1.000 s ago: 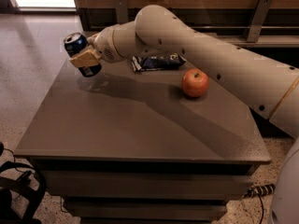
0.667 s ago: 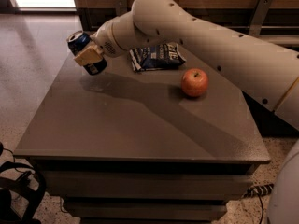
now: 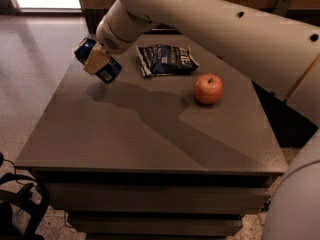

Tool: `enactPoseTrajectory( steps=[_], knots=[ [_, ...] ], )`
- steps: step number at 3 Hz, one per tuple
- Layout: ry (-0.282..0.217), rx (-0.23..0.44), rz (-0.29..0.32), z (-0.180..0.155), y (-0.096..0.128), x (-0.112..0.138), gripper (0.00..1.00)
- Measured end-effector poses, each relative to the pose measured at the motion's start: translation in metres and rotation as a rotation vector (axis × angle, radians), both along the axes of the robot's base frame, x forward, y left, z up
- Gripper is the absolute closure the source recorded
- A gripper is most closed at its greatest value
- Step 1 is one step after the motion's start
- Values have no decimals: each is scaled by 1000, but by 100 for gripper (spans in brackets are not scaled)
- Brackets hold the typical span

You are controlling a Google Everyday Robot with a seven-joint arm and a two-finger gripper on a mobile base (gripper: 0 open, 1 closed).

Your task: Knock pepsi can over

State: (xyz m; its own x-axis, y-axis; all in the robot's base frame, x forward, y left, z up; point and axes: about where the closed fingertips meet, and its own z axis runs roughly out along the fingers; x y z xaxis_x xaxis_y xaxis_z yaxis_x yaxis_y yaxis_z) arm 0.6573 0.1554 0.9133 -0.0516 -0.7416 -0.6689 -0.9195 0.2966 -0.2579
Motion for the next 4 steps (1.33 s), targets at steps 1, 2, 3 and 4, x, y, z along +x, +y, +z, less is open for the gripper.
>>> enactPoseTrajectory(
  steps=[1, 2, 3, 4],
  knots=[
    [17, -100, 5, -7, 6, -4, 100],
    [46, -190, 34, -25, 18, -6, 100],
    [66, -238, 62, -39, 27, -4, 100],
    [82, -303, 93, -57, 39, -1, 100]
  ],
)
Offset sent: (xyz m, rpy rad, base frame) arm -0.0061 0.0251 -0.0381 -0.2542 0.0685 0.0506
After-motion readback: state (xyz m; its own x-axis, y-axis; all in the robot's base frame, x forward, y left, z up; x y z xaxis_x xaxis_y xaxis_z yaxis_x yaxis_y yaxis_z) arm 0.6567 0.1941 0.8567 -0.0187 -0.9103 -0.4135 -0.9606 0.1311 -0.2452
